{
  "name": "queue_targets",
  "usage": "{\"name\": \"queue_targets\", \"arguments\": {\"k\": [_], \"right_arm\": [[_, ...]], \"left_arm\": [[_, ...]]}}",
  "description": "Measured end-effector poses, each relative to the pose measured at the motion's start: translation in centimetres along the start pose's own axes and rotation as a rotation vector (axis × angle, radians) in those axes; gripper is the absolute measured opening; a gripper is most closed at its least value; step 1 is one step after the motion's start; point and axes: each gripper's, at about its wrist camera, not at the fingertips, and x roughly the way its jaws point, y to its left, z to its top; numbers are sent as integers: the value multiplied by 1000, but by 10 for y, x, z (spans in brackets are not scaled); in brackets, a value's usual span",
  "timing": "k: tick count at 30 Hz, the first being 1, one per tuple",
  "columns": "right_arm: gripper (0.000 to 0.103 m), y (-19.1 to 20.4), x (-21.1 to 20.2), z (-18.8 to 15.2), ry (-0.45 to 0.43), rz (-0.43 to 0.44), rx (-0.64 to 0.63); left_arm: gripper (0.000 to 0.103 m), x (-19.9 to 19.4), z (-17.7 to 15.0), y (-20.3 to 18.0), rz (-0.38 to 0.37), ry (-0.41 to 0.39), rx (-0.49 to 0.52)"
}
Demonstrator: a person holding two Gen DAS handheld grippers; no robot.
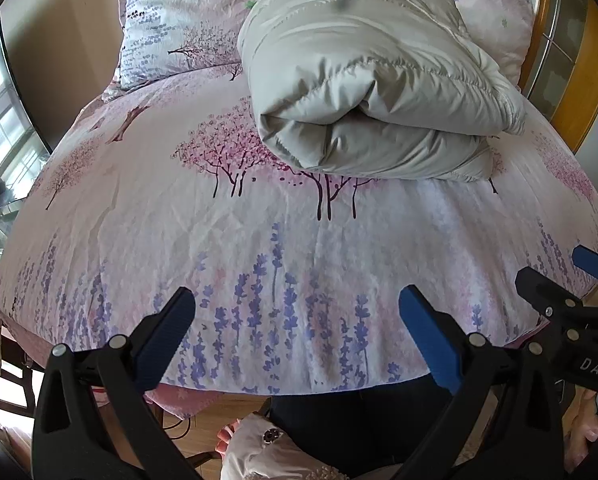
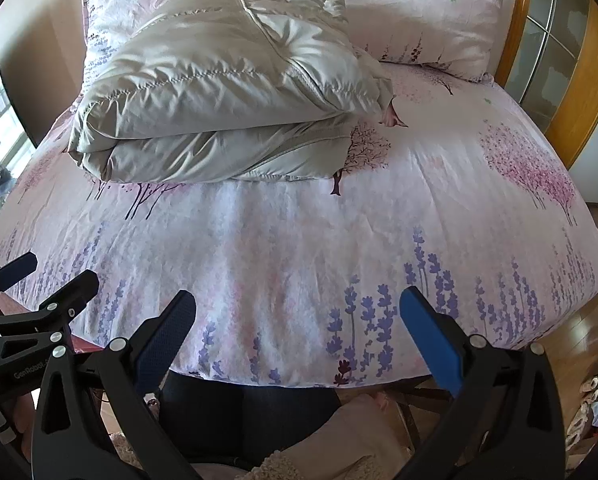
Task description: Fold large clothes
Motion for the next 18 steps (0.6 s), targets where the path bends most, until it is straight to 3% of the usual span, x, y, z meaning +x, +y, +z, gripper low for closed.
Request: {"name": "queue_targets", "arguments": {"k": [18], "right_arm": [[102,3,4,1,9,-2,8]], "left_arm": [[101,-1,-1,0,-2,2,-5]]}}
